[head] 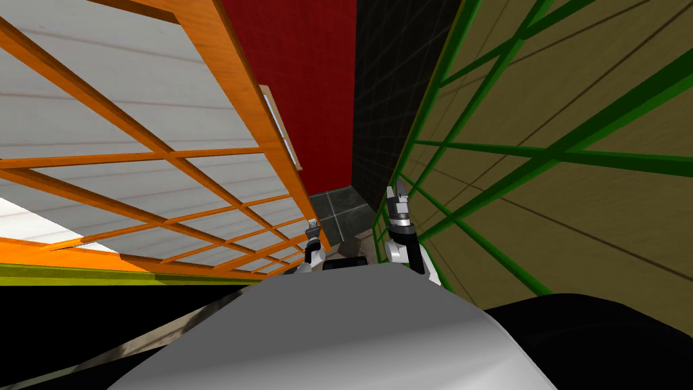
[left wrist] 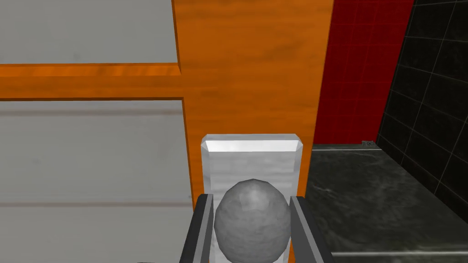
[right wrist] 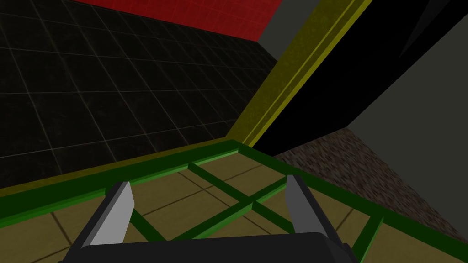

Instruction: Pull the door open

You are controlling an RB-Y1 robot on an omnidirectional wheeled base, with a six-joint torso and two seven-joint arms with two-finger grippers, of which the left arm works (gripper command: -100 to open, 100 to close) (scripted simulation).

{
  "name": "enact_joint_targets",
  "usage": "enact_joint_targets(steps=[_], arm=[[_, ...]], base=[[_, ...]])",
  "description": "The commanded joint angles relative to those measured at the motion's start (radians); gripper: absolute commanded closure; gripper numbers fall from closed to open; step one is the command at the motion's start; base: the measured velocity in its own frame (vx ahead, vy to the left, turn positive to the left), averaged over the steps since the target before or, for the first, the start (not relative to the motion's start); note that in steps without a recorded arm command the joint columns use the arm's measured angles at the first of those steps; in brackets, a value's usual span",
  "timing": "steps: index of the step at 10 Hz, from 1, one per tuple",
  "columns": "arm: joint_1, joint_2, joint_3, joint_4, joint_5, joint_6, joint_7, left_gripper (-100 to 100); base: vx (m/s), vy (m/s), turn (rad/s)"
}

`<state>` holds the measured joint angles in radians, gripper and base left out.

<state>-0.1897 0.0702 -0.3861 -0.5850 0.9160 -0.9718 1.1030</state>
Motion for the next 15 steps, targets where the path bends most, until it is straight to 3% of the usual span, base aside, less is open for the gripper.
enact_joint_targets(steps=[1,3,9,11,15], arm=[[0.001,0.005,0.004,0.001,0.002,-0.005,0.0,100],[0.001,0.005,0.004,0.001,0.002,-0.005,0.0,100],[0.002,0.037,-0.007,-0.001,-0.002,0.003,0.008,100],[0.002,0.037,-0.007,-0.001,-0.002,0.003,0.008,100],[0.002,0.056,-0.011,-0.002,-0.003,0.004,0.012,100]], base=[[-0.014,-0.001,-0.001],[-0.003,0.0,-0.001],[-0.187,0.016,0.021],[-0.102,0.01,-0.01],[-0.123,-0.009,0.004]])
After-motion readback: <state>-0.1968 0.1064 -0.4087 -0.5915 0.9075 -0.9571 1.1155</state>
